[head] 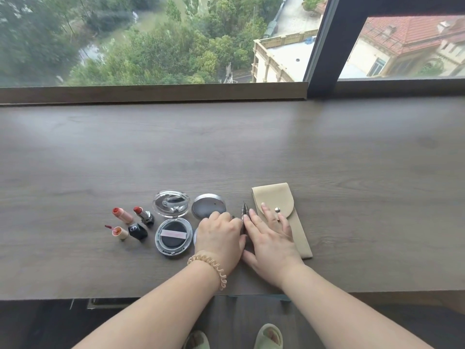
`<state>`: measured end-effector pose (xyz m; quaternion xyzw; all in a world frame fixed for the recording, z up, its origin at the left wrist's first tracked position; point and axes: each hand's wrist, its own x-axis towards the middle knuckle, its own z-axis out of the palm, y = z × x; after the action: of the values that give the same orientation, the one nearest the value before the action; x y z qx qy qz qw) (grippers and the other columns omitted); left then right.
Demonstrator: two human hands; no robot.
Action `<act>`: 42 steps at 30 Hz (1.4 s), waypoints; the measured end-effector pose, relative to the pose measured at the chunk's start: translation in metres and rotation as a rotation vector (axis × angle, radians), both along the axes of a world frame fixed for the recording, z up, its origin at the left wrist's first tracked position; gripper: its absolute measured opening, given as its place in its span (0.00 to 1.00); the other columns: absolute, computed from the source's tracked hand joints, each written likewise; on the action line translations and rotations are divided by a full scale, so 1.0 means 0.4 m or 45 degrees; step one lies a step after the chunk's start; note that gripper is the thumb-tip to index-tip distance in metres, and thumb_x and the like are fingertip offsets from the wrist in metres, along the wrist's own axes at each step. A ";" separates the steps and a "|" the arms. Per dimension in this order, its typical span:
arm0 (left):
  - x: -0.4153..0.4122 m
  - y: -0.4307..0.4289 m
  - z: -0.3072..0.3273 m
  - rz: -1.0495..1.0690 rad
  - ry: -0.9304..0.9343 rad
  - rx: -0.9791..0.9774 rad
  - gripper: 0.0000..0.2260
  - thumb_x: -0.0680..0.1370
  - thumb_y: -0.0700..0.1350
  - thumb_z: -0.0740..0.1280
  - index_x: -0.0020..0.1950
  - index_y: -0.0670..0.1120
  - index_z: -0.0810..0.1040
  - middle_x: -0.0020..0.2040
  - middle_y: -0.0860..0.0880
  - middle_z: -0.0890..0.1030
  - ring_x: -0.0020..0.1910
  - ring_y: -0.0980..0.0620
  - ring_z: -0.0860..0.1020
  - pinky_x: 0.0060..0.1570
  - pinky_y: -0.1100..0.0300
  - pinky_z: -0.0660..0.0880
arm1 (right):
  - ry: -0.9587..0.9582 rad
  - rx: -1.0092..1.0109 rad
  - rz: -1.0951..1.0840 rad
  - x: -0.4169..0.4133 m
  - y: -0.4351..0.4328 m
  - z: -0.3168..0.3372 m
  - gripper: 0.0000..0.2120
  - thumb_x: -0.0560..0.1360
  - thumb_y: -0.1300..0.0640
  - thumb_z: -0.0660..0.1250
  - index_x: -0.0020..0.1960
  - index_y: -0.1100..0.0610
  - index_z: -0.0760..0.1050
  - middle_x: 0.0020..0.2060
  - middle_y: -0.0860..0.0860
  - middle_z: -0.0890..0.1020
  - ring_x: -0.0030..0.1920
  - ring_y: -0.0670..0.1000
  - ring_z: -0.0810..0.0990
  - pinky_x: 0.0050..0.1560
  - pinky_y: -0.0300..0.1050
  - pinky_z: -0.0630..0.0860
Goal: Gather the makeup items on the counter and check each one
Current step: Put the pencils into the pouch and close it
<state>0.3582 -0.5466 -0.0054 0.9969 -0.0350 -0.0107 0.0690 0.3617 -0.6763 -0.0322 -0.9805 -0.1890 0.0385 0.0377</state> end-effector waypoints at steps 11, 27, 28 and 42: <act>-0.012 0.011 -0.014 0.017 -0.071 0.004 0.08 0.66 0.54 0.69 0.33 0.50 0.78 0.33 0.53 0.78 0.38 0.47 0.77 0.36 0.55 0.70 | -0.155 0.233 -0.003 -0.018 -0.042 0.002 0.26 0.67 0.40 0.59 0.61 0.50 0.74 0.57 0.48 0.79 0.67 0.52 0.63 0.67 0.53 0.54; 0.002 -0.031 0.024 0.123 -0.084 -0.243 0.10 0.70 0.53 0.62 0.38 0.51 0.80 0.36 0.52 0.79 0.43 0.46 0.77 0.43 0.54 0.70 | -0.069 0.009 -0.058 0.138 -0.151 0.038 0.09 0.75 0.50 0.65 0.53 0.47 0.80 0.52 0.46 0.83 0.70 0.55 0.67 0.65 0.52 0.45; 0.000 -0.034 0.026 0.128 -0.075 -0.254 0.10 0.70 0.53 0.62 0.39 0.51 0.80 0.37 0.52 0.80 0.43 0.47 0.77 0.43 0.54 0.70 | -0.110 -0.009 -0.031 0.138 -0.152 0.037 0.05 0.72 0.54 0.68 0.46 0.49 0.82 0.45 0.47 0.85 0.65 0.56 0.73 0.64 0.53 0.48; 0.055 -0.158 0.275 0.651 0.493 -1.683 0.18 0.74 0.43 0.67 0.63 0.44 0.72 0.43 0.48 0.78 0.37 0.52 0.77 0.33 0.64 0.73 | -0.772 0.243 0.132 0.117 -0.212 0.278 0.11 0.70 0.54 0.60 0.34 0.53 0.78 0.31 0.48 0.82 0.46 0.54 0.82 0.62 0.54 0.61</act>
<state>0.3802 -0.6097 0.1045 0.7046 0.2125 -0.1469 0.6609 0.4086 -0.7611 0.0791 -0.9285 -0.2440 -0.2712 0.0695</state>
